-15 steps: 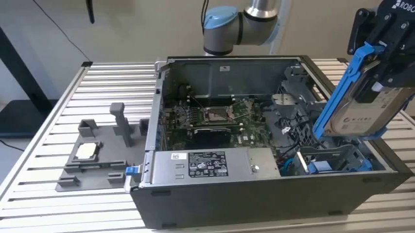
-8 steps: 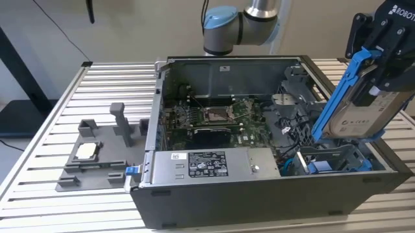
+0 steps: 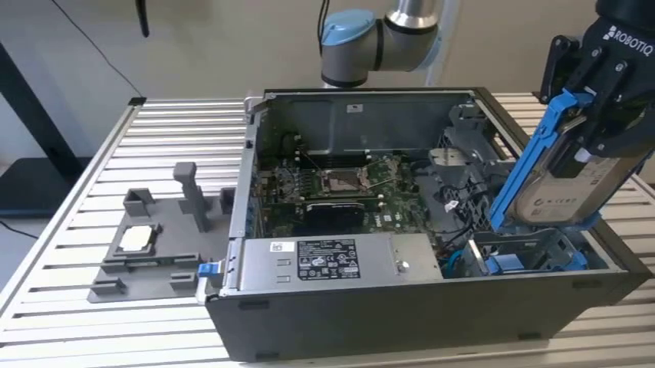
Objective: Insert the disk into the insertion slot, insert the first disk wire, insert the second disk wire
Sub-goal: 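Insert the disk into the insertion slot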
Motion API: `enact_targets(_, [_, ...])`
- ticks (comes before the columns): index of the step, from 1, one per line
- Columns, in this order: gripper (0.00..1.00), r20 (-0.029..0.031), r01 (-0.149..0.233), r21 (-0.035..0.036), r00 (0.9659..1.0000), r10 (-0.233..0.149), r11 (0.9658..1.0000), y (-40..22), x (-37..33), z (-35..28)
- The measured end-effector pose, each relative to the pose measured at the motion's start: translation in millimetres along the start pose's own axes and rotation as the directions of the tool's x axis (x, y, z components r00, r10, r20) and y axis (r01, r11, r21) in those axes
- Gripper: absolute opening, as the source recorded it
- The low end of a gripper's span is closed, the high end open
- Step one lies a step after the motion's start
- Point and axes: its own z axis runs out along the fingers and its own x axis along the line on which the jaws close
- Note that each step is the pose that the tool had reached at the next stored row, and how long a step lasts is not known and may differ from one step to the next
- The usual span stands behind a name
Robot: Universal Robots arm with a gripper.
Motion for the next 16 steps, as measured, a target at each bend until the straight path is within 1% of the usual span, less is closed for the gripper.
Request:
enact_targets(6, [0.33,0.0001,0.000,0.0012,1.0000,0.000,1.0000,-0.3,-0.1,7.8])
enact_targets(16, [0.33,0.0002,0.000,0.0070,1.0000,0.000,1.0000,-0.7,-0.1,19.8])
